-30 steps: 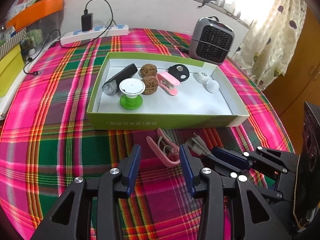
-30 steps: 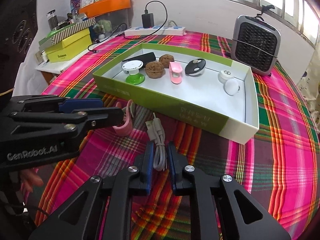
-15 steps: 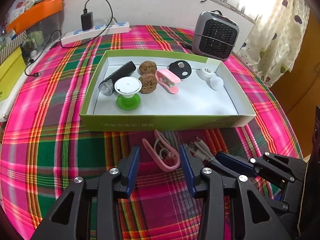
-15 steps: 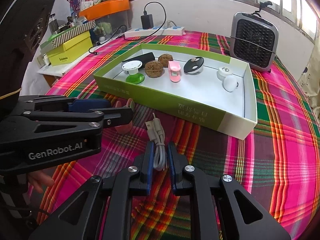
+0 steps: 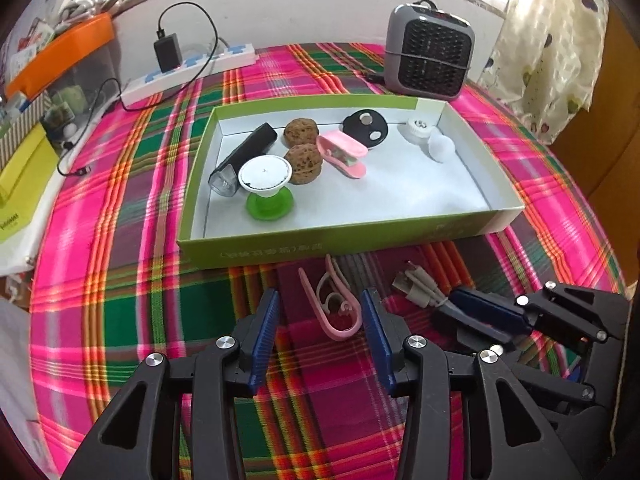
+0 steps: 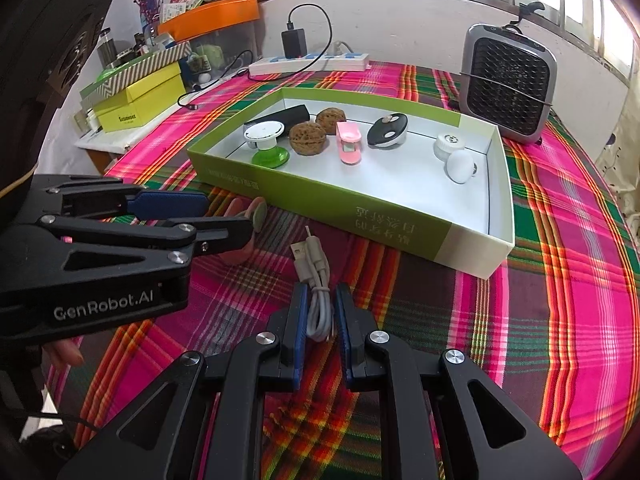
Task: Organize objects
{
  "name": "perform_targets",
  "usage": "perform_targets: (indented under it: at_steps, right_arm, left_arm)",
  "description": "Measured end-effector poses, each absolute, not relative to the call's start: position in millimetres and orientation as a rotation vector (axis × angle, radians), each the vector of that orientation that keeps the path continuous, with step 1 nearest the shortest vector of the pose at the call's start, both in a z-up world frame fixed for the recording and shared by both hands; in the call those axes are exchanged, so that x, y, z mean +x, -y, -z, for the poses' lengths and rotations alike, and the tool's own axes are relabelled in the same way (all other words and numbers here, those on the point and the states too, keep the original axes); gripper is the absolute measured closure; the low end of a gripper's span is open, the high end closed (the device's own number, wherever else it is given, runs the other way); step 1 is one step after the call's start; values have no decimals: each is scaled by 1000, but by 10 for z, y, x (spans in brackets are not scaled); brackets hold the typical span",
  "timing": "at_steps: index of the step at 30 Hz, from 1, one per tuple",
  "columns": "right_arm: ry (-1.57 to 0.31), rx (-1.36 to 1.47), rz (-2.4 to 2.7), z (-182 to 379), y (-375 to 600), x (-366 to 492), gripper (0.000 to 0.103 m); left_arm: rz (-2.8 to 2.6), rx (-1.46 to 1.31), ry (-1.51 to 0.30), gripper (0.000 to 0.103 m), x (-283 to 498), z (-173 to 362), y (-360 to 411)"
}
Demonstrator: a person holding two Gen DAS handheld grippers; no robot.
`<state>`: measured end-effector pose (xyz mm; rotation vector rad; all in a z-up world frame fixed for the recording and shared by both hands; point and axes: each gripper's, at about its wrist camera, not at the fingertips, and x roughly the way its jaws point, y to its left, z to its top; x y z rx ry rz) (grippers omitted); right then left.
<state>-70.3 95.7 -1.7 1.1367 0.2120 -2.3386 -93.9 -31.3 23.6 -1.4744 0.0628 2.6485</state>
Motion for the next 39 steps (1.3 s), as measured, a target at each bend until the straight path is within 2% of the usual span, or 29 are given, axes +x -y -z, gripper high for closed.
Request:
perform_targets:
  at_steps: [8, 30, 36, 39]
  right_arm:
    - [-207, 1137, 2338, 14, -969, -704, 88]
    - [-270, 1129, 2339, 14, -939, -693, 88]
    - [-313, 1125, 2325, 12, -834, -744, 73]
    - [-334, 1122, 2334, 16, -798, -751, 73]
  left_arm:
    - [-2642, -1475, -188, 62, -892, -253, 241]
    - [-2653, -1517, -78, 62, -934, -85, 285]
    - [-2671, -1494, -58, 62, -954, -78, 331]
    - [-2676, -1480, -56, 62, -964, -77, 337]
